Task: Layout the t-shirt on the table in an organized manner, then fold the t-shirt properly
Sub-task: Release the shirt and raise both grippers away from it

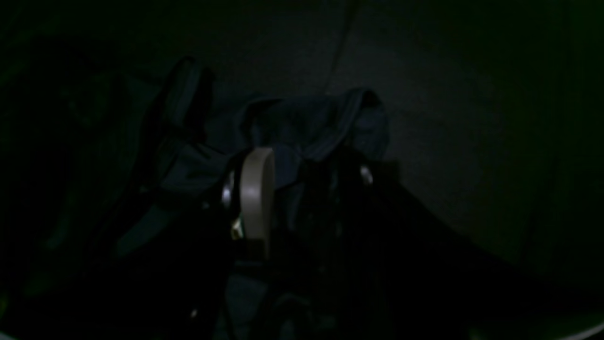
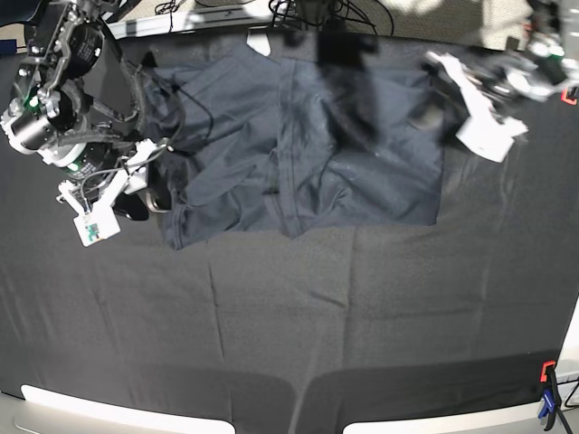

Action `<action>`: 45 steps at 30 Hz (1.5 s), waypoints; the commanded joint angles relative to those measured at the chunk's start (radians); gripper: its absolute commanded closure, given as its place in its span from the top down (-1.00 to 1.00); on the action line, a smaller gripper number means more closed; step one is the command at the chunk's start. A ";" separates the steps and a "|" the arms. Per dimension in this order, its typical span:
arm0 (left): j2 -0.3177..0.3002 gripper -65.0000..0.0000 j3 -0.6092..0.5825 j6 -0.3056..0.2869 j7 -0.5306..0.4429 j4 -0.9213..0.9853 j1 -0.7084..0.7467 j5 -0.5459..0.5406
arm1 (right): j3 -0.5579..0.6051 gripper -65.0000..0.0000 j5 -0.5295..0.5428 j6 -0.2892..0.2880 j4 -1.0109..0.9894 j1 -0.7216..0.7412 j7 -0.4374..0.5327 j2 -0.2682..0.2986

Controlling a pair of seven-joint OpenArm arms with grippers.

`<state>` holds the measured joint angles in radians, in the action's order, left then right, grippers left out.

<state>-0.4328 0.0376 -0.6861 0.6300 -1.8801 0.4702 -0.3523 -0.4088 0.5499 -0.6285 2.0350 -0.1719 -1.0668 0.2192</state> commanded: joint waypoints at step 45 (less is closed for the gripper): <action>-0.013 -0.11 0.081 0.163 -0.045 -0.145 -0.138 -0.057 | -0.129 -0.06 0.083 -0.004 -0.333 -0.050 -0.031 0.113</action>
<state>-0.4355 0.1127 -0.5259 0.6071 -2.0113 0.3401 -0.3992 -0.5323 0.6136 -0.6285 1.6848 -0.2314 -1.1233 0.3161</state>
